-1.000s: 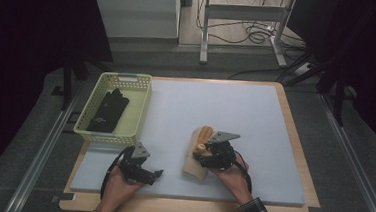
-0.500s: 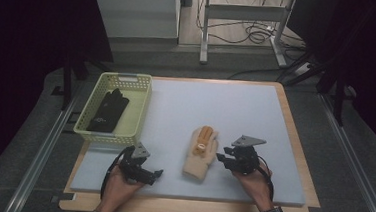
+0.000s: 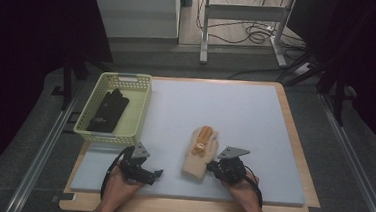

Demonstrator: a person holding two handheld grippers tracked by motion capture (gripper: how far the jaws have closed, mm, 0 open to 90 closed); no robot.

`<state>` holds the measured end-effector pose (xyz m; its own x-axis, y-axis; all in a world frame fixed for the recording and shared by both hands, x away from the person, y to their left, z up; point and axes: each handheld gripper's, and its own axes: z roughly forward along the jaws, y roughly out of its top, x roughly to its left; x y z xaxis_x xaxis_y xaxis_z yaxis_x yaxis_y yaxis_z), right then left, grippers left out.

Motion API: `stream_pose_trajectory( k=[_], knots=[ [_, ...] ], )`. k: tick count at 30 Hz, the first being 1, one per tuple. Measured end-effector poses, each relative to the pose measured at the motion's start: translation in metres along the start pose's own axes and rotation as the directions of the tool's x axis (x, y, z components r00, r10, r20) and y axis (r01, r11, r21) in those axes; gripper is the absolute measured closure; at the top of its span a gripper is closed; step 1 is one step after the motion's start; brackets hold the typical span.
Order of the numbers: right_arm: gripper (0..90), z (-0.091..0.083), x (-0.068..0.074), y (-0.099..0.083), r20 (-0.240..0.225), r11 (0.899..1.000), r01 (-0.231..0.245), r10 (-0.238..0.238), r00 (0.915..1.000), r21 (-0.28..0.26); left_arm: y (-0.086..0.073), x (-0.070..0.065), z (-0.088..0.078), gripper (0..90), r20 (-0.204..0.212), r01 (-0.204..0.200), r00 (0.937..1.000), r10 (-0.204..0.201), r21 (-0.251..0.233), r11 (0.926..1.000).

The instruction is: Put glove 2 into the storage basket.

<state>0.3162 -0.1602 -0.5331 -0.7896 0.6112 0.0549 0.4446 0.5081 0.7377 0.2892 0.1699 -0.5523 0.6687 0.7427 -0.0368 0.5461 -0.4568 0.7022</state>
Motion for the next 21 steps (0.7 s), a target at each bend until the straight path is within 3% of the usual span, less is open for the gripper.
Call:
stream_pose_trajectory(
  k=[11, 21],
  knots=[
    [78.2, 0.02, 0.011, 0.015, -0.017, 1.0, 0.017, -0.017, 0.9997, -0.003, 0.0, 0.0, 0.0, 1.9, 0.0, 0.0, 1.0, 0.0, 0.0, 1.0],
    [78.0, 0.04, 0.018, 0.029, -0.002, 0.999, 0.047, -0.047, 0.9989, -0.011, 0.0, 0.0, 0.0, 1.9, -0.001, 0.001, 1.0, -0.001, 0.0, 1.0]
  ],
)
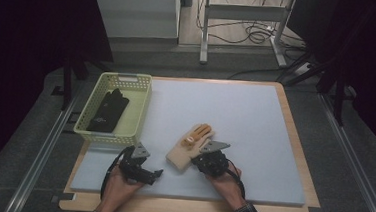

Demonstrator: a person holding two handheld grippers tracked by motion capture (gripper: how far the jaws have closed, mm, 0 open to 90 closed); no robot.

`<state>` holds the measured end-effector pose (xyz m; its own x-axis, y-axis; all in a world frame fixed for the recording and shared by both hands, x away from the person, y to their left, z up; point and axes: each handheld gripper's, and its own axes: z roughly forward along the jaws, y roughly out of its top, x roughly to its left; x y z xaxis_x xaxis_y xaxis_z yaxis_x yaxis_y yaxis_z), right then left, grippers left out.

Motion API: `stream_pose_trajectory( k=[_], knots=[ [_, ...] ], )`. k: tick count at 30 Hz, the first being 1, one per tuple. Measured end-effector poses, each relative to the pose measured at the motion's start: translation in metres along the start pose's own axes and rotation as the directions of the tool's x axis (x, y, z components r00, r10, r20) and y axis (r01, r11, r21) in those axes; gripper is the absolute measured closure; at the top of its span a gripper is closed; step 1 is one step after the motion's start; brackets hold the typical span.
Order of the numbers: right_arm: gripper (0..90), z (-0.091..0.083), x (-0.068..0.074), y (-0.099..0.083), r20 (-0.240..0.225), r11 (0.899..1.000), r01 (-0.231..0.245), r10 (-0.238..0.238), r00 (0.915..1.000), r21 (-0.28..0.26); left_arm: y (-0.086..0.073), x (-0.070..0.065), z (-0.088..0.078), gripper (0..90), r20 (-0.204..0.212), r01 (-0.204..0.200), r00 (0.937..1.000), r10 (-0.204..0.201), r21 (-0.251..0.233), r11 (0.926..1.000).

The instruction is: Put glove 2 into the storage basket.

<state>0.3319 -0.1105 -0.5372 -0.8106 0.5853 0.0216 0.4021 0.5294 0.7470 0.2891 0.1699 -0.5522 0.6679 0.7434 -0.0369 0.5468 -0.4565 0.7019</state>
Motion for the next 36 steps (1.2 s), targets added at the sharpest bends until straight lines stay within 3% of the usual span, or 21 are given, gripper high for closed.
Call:
stream_pose_trajectory(
  k=[4, 9, 20, 29, 36],
  knots=[
    [76.3, 0.001, 0.002, 0.001, 0.005, 1.0, 0.008, -0.008, 1.0, 0.003, 0.0, 0.0, 0.0, 1.9, 0.0, 0.0, 1.0, 0.0, 0.0, 1.0],
    [71.0, -0.009, -0.001, 0.0, 0.001, 1.0, 0.008, -0.008, 1.0, 0.008, 0.0, 0.0, 0.0, 1.9, 0.0, 0.0, 1.0, 0.0, 0.0, 1.0],
    [59.8, -0.044, -0.029, -0.012, 0.077, 0.998, -0.051, 0.052, 0.9956, -0.022, 0.0, 0.0, 0.0, 1.9, 0.001, 0.0, 1.0, 0.0, 0.0, 1.0],
    [49.0, -0.068, -0.049, -0.026, 0.144, 0.995, -0.095, 0.1, 0.9845, -0.039, 0.0, 0.0, 0.0, 1.9, 0.001, 0.0, 1.0, 0.0, 0.0, 1.0],
    [38.4, -0.083, -0.066, -0.042, 0.203, 0.988, -0.146, 0.153, 0.9672, -0.048, 0.0, 0.0, 0.0, 1.9, 0.0, 0.0, 1.0, 0.0, 0.0, 1.0]
  ],
)
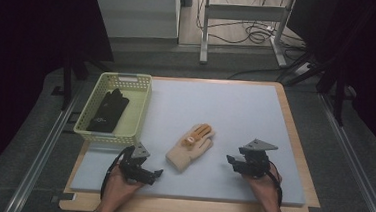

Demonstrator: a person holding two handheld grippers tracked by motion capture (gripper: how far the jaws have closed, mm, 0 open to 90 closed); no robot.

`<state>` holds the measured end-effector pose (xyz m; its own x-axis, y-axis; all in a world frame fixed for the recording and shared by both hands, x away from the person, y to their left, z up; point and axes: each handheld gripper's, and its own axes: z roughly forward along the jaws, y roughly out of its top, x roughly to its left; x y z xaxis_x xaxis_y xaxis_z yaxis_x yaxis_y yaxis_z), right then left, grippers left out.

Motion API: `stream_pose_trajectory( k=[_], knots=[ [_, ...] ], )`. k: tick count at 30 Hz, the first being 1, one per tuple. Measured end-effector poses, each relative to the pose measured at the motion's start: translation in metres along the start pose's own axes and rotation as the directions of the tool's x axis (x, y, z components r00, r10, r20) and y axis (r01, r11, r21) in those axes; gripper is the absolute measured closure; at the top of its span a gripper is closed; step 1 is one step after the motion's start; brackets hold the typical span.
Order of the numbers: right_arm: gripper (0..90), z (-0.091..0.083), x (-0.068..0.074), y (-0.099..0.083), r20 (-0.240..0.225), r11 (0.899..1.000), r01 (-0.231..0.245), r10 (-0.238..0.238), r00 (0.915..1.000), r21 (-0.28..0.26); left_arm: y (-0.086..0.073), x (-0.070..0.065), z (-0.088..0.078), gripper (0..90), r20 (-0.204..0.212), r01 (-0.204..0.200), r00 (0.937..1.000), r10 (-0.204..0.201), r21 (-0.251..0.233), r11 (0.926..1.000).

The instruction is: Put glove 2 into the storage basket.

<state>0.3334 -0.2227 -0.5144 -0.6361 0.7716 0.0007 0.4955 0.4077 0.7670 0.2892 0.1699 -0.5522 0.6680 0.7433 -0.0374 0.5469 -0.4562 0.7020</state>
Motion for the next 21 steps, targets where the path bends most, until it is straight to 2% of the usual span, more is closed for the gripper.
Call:
stream_pose_trajectory(
  k=[2, 7, 12, 15, 17, 21],
  knots=[
    [35.5, -0.002, -0.006, -0.004, 0.015, 1.0, -0.018, 0.018, 0.9997, 0.005, 0.0, 0.0, 0.0, 1.9, 0.0, 0.0, 1.0, 0.0, 0.0, 1.0],
    [30.6, -0.004, -0.014, -0.012, 0.065, 1.0, -0.025, 0.024, 0.9976, 0.014, 0.0, 0.0, 0.0, 1.9, 0.0, 0.001, 1.0, -0.001, 0.001, 1.0],
    [26.3, -0.003, -0.019, -0.018, 0.104, 0.999, -0.003, 0.0, 0.9946, 0.032, 0.0, 0.0, 0.0, 2.0, 0.0, 0.001, 1.0, -0.001, 0.001, 1.0],
    [22.6, 0.001, -0.019, -0.021, 0.11, 0.999, -0.001, -0.005, 0.9939, 0.048, 0.0, 0.0, 0.0, 2.0, 0.0, 0.0, 1.0, 0.0, 0.001, 1.0],
    [17.9, 0.001, -0.021, -0.021, 0.112, 0.999, -0.023, 0.018, 0.9935, 0.048, 0.0, 0.0, 0.0, 2.0, 0.0, 0.001, 1.0, -0.001, 0.001, 1.0],
    [12.2, 0.003, -0.023, -0.021, 0.126, 0.997, -0.039, 0.031, 0.9916, 0.059, 0.0, 0.0, 0.0, 2.0, 0.001, 0.002, 1.0, -0.002, 0.002, 1.0]
  ],
)
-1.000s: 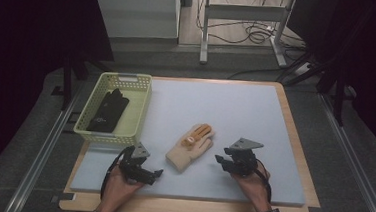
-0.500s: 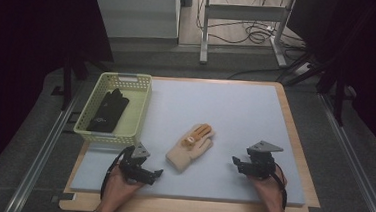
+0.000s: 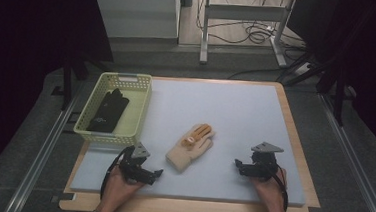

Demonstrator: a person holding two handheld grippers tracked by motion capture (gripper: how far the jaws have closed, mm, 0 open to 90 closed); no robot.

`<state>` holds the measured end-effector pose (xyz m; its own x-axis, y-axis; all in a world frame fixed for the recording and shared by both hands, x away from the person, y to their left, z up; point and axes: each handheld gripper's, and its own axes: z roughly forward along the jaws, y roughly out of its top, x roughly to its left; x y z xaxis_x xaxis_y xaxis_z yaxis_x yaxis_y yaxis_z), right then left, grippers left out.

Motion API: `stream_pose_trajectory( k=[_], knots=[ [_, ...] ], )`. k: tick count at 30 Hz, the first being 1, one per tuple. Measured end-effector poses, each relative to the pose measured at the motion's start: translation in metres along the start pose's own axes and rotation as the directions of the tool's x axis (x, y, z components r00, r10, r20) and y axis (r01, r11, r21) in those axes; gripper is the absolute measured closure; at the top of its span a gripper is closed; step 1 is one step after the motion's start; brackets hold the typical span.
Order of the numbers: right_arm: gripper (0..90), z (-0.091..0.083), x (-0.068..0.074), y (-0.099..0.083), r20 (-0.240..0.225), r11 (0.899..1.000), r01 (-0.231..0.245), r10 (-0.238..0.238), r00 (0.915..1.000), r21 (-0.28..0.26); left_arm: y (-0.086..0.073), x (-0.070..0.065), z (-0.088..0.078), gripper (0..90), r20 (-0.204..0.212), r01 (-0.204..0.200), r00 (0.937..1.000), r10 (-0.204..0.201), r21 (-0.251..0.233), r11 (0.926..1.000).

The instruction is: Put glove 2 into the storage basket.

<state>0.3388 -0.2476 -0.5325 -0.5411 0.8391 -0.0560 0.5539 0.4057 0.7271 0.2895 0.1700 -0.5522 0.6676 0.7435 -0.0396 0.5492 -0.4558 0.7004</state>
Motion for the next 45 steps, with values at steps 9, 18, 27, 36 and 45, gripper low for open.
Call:
stream_pose_trajectory(
  k=[9, 18, 27, 36, 45],
  knots=[
    [10.8, 0.001, 0.0, 0.0, 0.008, 1.0, -0.004, 0.004, 1.0, 0.002, 0.001, 0.0, 0.0, 1.7, 0.004, 0.001, 1.0, -0.001, 0.006, 1.0],
    [10.8, 0.0, 0.001, 0.0, 0.013, 1.0, -0.001, 0.001, 0.9999, 0.0, 0.004, 0.002, -0.002, 3.5, 0.016, 0.033, 0.9993, -0.033, 0.016, 0.9993],
    [10.8, 0.0, 0.003, -0.001, 0.026, 1.0, 0.014, -0.013, 0.9996, -0.008, 0.019, -0.003, -0.012, 2.1, 0.066, 0.023, 0.9976, -0.023, 0.005, 0.9997],
    [10.8, 0.0, 0.003, -0.001, 0.028, 1.0, 0.021, -0.021, 0.9994, -0.008, 0.06, -0.014, -0.011, 1.0, 0.115, -0.008, 0.9933, 0.007, 0.011, 0.9999],
    [10.8, 0.0, 0.003, -0.001, 0.027, 1.0, 0.024, -0.023, 0.9994, -0.008, 0.103, -0.026, 0.025, 0.0, 0.13, -0.046, 0.9909, 0.037, 0.068, 0.9966]
  ],
)
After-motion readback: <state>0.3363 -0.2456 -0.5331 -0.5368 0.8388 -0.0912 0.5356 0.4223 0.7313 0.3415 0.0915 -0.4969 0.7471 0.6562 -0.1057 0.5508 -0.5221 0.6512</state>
